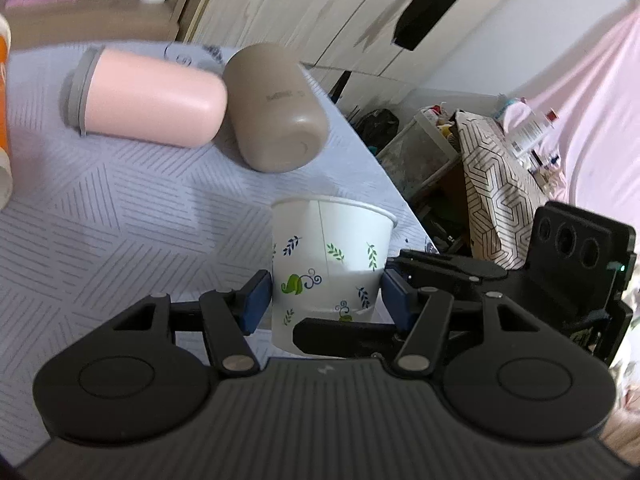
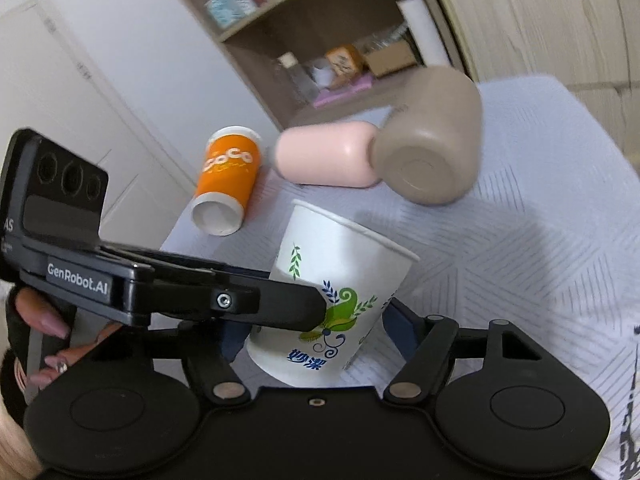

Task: Flip cup upright
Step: 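Lower the upright cup onto the table with the left gripper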

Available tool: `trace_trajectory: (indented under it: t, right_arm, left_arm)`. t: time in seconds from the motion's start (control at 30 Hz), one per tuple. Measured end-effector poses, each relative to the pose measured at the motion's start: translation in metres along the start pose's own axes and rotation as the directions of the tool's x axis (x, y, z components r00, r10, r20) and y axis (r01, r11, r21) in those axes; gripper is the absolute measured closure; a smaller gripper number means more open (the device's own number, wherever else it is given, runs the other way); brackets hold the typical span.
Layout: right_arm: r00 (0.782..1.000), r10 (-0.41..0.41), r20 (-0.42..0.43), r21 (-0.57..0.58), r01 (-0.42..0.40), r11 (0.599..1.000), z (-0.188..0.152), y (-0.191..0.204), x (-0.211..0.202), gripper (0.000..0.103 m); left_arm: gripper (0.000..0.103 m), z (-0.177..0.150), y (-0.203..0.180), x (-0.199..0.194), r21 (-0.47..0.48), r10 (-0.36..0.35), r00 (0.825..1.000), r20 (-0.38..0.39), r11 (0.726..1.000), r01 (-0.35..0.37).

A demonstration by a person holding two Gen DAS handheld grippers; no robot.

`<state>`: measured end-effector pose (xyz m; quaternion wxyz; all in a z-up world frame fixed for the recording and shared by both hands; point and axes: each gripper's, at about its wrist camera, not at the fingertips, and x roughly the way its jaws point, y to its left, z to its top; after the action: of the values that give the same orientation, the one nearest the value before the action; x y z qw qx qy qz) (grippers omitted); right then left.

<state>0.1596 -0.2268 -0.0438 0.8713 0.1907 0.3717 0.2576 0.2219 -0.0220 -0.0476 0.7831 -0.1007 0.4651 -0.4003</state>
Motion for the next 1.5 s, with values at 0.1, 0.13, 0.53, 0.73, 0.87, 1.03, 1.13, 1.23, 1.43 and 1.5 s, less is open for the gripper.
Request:
trace_trajectory:
  t: [0.1, 0.13, 0.53, 0.73, 0.87, 1.03, 1.13, 1.23, 1.43, 1.5]
  right_arm:
    - [1.0, -0.007, 0.024, -0.07, 0.009, 0.997, -0.004, 0.009, -0.005, 0.027]
    - [0.999, -0.014, 0.032, -0.102, 0.017, 0.995, -0.007, 0.013, -0.007, 0.028]
    - [0.979, -0.13, 0.159, -0.427, 0.187, 0.885, -0.035, 0.049, -0.007, 0.029]
    - [0.967, -0.154, 0.203, -0.518, 0.239, 0.821, -0.04, 0.06, 0.002, 0.029]
    - [0.957, -0.179, 0.229, -0.559, 0.28, 0.78, -0.032, 0.062, 0.011, 0.029]
    - [0.946, -0.199, 0.257, -0.608, 0.318, 0.728, -0.022, 0.064, 0.022, 0.029]
    - [0.942, -0.208, 0.262, -0.62, 0.329, 0.712, -0.014, 0.062, 0.03, 0.029]
    - [0.938, -0.221, 0.267, -0.632, 0.343, 0.695, -0.01, 0.062, 0.039, 0.029]
    - [0.916, -0.268, 0.298, -0.668, 0.401, 0.626, -0.012, 0.06, 0.051, 0.029]
    - [0.917, -0.278, 0.287, -0.669, 0.399, 0.627, -0.012, 0.059, 0.053, 0.029]
  left_arm:
    - [0.043, -0.009, -0.012, -0.008, 0.068, 0.018, 0.999, 0.035, 0.997, -0.021]
    - [0.043, -0.011, -0.015, -0.01, 0.09, 0.025, 0.999, 0.047, 0.996, -0.029]
    - [0.041, -0.047, -0.037, -0.029, 0.286, 0.142, 0.968, 0.207, 0.937, -0.199]
    - [0.04, -0.047, -0.031, -0.035, 0.278, 0.128, 0.958, 0.258, 0.94, -0.2]
    - [0.043, -0.042, -0.027, -0.034, 0.279, 0.132, 0.947, 0.293, 0.935, -0.217]
    - [0.044, -0.032, -0.024, -0.028, 0.298, 0.16, 0.932, 0.326, 0.918, -0.262]
    - [0.044, -0.027, -0.022, -0.024, 0.302, 0.182, 0.925, 0.334, 0.909, -0.288]
    - [0.044, -0.023, -0.019, -0.02, 0.308, 0.19, 0.922, 0.337, 0.903, -0.299]
    - [0.044, -0.02, -0.011, -0.012, 0.304, 0.177, 0.929, 0.325, 0.911, -0.28]
    - [0.044, -0.021, -0.013, -0.01, 0.315, 0.179, 0.929, 0.325, 0.906, -0.284]
